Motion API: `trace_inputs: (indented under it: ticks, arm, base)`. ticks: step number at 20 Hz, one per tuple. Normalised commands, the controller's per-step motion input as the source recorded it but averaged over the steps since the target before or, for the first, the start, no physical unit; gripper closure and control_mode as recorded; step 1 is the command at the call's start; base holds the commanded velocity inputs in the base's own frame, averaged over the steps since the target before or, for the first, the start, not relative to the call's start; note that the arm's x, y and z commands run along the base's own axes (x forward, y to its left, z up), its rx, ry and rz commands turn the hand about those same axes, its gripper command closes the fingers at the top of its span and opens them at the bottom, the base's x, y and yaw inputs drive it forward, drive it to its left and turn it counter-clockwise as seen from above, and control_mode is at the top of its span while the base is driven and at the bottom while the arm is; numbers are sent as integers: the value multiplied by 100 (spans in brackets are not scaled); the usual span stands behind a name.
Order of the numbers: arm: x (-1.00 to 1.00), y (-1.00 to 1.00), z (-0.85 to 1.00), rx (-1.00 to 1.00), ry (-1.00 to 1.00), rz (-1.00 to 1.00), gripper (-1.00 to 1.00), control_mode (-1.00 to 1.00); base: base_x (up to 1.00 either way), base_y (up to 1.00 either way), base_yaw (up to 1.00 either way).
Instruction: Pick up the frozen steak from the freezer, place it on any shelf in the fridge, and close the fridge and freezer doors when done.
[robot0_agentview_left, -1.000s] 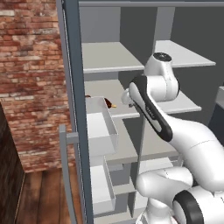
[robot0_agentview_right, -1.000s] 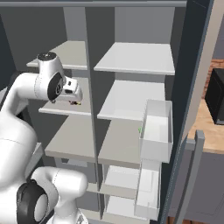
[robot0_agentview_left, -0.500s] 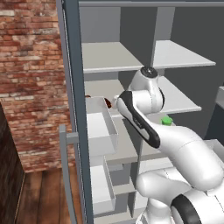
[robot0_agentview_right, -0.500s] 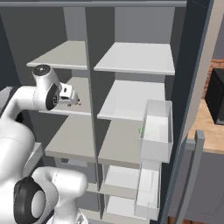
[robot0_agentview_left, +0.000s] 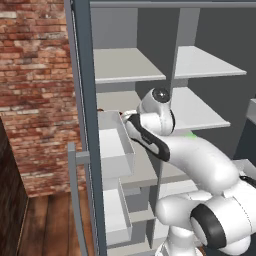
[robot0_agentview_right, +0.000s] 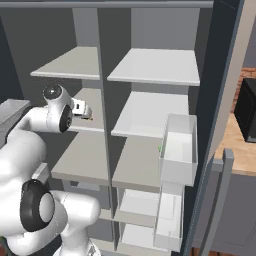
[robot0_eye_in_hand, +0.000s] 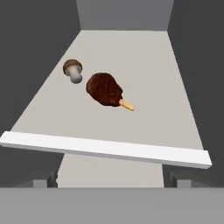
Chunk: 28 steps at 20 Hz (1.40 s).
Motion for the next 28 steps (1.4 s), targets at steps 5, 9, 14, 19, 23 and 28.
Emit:
trace_inputs:
  ticks: [5, 9, 14, 19, 23, 28]
  arm:
    - [49, 0, -23, 0, 0, 0, -100, -100]
    - [46, 0, -1, 0, 1, 0, -100, -100]
    - [49, 0, 0, 0, 6, 0, -100, -100]
    - [37, 0, -17, 0, 0, 0, -100, -100]
    - [29, 2, -23, 0, 0, 0, -100, -100]
    - [27, 10, -23, 0, 2, 0, -100, -100]
  base:
    - [0, 0, 0]
    - [0, 0, 0]
    - [0, 0, 0]
    - [0, 0, 0]
    - [0, 0, 0]
    - [0, 0, 0]
